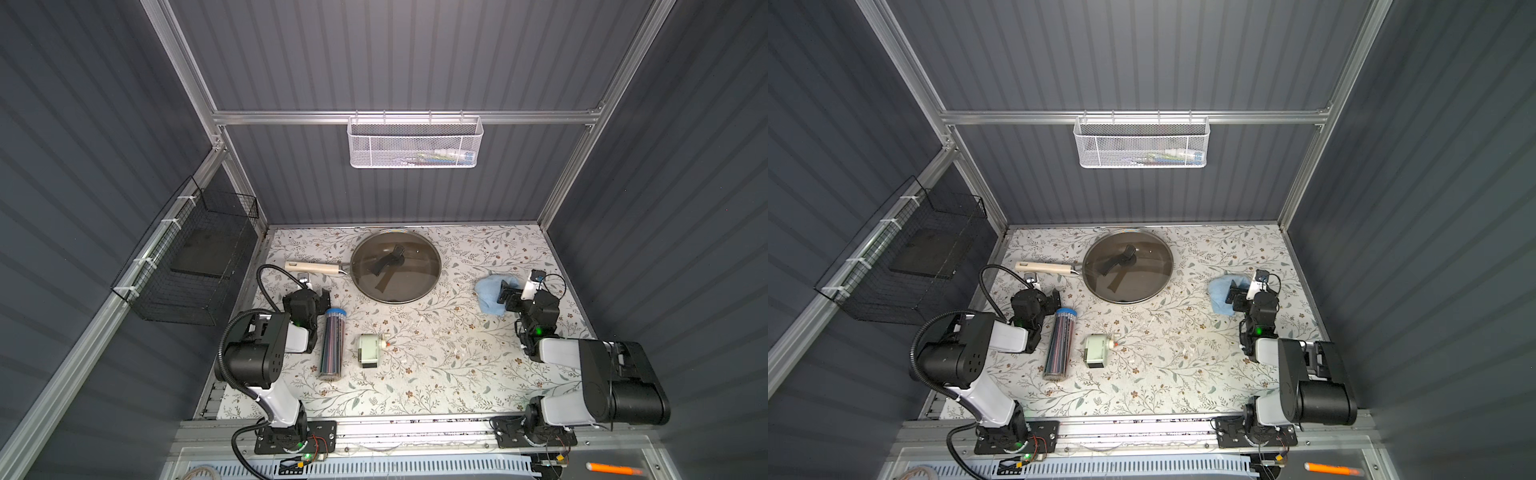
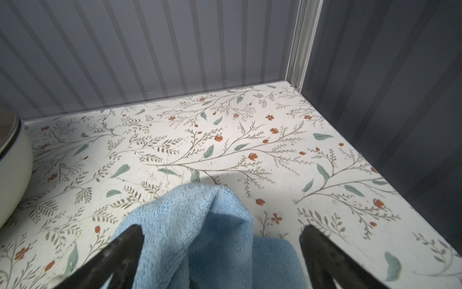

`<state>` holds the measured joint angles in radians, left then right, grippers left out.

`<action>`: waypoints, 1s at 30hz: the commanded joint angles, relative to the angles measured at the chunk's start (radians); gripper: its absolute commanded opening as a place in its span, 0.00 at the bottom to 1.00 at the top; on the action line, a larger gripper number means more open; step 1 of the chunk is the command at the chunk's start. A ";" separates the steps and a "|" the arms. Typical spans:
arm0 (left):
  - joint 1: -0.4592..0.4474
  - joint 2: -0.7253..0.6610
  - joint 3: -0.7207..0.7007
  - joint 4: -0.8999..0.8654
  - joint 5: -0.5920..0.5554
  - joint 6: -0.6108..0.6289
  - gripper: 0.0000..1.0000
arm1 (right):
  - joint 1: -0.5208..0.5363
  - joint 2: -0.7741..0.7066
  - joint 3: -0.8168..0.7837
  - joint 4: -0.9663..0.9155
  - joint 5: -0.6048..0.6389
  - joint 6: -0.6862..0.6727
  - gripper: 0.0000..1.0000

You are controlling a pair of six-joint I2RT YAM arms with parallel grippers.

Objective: Wipe the pot lid with a cloth
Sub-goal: Pick up the pot lid from the cooking pot.

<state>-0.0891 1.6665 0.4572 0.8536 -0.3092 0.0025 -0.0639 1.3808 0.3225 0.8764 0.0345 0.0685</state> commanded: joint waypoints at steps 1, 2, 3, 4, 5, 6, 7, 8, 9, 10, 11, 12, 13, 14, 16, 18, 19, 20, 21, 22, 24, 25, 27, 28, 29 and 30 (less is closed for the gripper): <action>-0.002 -0.160 0.079 -0.226 0.020 -0.025 1.00 | 0.006 -0.166 0.072 -0.213 -0.020 0.006 0.99; -0.001 -0.217 0.125 -0.350 0.024 -0.057 1.00 | 0.006 -0.232 0.106 -0.315 -0.015 0.045 0.99; -0.001 -0.257 0.173 -0.474 0.017 -0.103 1.00 | 0.006 -0.295 0.141 -0.410 -0.027 0.077 0.99; -0.001 -0.297 0.234 -0.608 0.016 -0.158 1.00 | 0.006 -0.347 0.182 -0.507 -0.046 0.114 0.99; -0.003 -0.328 0.292 -0.729 0.031 -0.207 1.00 | 0.006 -0.390 0.232 -0.605 -0.070 0.169 0.99; -0.005 -0.350 0.337 -0.832 0.044 -0.250 1.00 | 0.007 -0.421 0.269 -0.683 -0.095 0.223 0.99; -0.010 -0.376 0.384 -0.924 0.063 -0.300 1.00 | 0.006 -0.445 0.312 -0.757 -0.134 0.287 0.99; -0.021 -0.405 0.413 -0.994 0.084 -0.328 1.00 | 0.008 -0.467 0.345 -0.818 -0.188 0.341 0.99; -0.033 -0.431 0.433 -1.042 0.091 -0.349 1.00 | 0.010 -0.478 0.374 -0.863 -0.236 0.391 0.99; -0.046 -0.467 0.465 -1.107 0.097 -0.376 1.00 | 0.014 -0.491 0.401 -0.906 -0.281 0.451 0.99; -0.057 -0.501 0.497 -1.161 0.112 -0.403 1.00 | 0.022 -0.502 0.418 -0.932 -0.330 0.519 0.99; -0.067 -0.530 0.521 -1.196 0.135 -0.430 1.00 | 0.032 -0.509 0.424 -0.936 -0.380 0.579 0.99; -0.078 -0.561 0.541 -1.217 0.175 -0.468 1.00 | 0.051 -0.517 0.423 -0.923 -0.434 0.647 0.99; -0.094 -0.585 0.554 -1.224 0.218 -0.514 1.00 | 0.080 -0.523 0.417 -0.905 -0.457 0.706 0.99; -0.136 -0.609 0.553 -1.200 0.289 -0.605 1.00 | 0.169 -0.525 0.413 -0.892 -0.444 0.787 0.99; -0.194 -0.608 0.537 -1.154 0.339 -0.708 1.00 | 0.268 -0.518 0.419 -0.879 -0.412 0.833 0.99; -0.222 -0.602 0.519 -1.112 0.379 -0.764 1.00 | 0.316 -0.509 0.420 -0.861 -0.401 0.854 0.99; -0.257 -0.593 0.497 -1.061 0.398 -0.818 1.00 | 0.345 -0.502 0.418 -0.818 -0.410 0.861 0.99; -0.297 -0.585 0.480 -1.023 0.396 -0.859 1.00 | 0.361 -0.501 0.420 -0.780 -0.419 0.851 0.99; -0.346 -0.575 0.470 -0.986 0.380 -0.879 1.00 | 0.373 -0.506 0.416 -0.736 -0.425 0.838 0.99; -0.434 -0.547 0.473 -0.939 0.344 -0.877 1.00 | 0.378 -0.515 0.389 -0.642 -0.443 0.851 0.99; -0.450 -0.528 0.481 -0.901 0.368 -0.858 1.00 | 0.376 -0.518 0.380 -0.653 -0.429 0.866 0.99; -0.450 -0.482 0.506 -0.892 0.409 -0.864 1.00 | 0.372 -0.518 0.376 -0.724 -0.339 0.892 0.99; -0.448 -0.451 0.537 -0.947 0.408 -0.873 1.00 | 0.362 -0.500 0.378 -0.731 -0.335 0.898 0.99; -0.446 -0.422 0.570 -0.997 0.414 -0.861 1.00 | 0.349 -0.473 0.390 -0.739 -0.348 0.905 0.99; -0.446 -0.397 0.593 -0.993 0.445 -0.833 1.00 | 0.337 -0.446 0.409 -0.755 -0.359 0.906 0.99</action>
<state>-0.5430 1.2251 0.9718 -0.1215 0.0772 -0.8242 0.2974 0.8883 0.7147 0.1337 -0.3477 0.9295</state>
